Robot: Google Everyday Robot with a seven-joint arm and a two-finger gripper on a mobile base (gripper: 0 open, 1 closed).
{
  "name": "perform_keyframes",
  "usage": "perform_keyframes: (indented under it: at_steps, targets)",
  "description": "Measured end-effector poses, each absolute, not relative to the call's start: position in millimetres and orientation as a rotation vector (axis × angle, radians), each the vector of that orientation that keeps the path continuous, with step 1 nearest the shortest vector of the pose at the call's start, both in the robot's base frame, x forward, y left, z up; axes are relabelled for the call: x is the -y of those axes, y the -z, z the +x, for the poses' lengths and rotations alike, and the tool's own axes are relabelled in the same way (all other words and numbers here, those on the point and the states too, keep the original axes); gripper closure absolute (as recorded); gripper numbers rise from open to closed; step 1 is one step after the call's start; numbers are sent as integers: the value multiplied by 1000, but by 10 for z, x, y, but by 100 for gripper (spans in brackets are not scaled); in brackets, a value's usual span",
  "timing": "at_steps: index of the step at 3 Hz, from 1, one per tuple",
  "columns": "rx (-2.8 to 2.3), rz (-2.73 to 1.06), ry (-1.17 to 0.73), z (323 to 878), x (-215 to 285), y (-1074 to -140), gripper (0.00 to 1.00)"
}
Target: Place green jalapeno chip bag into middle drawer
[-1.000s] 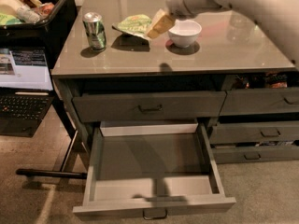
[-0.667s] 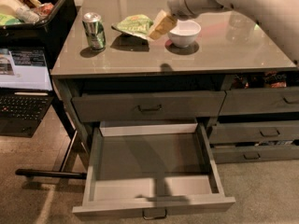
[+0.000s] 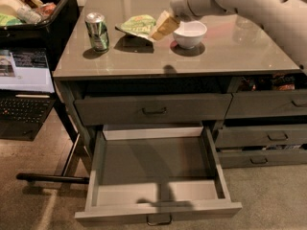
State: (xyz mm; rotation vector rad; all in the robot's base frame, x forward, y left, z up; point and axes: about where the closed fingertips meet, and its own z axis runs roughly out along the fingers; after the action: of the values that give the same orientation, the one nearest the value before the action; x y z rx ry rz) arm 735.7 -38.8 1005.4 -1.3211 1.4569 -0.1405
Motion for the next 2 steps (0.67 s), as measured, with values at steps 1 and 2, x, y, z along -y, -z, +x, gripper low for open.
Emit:
perform_keyframes:
  at_steps: [1,2]
  targets:
    - [-1434,-1317,201,7610,307,-10035,0]
    - [-1436,-1341,249,7965,169,-9916,0]
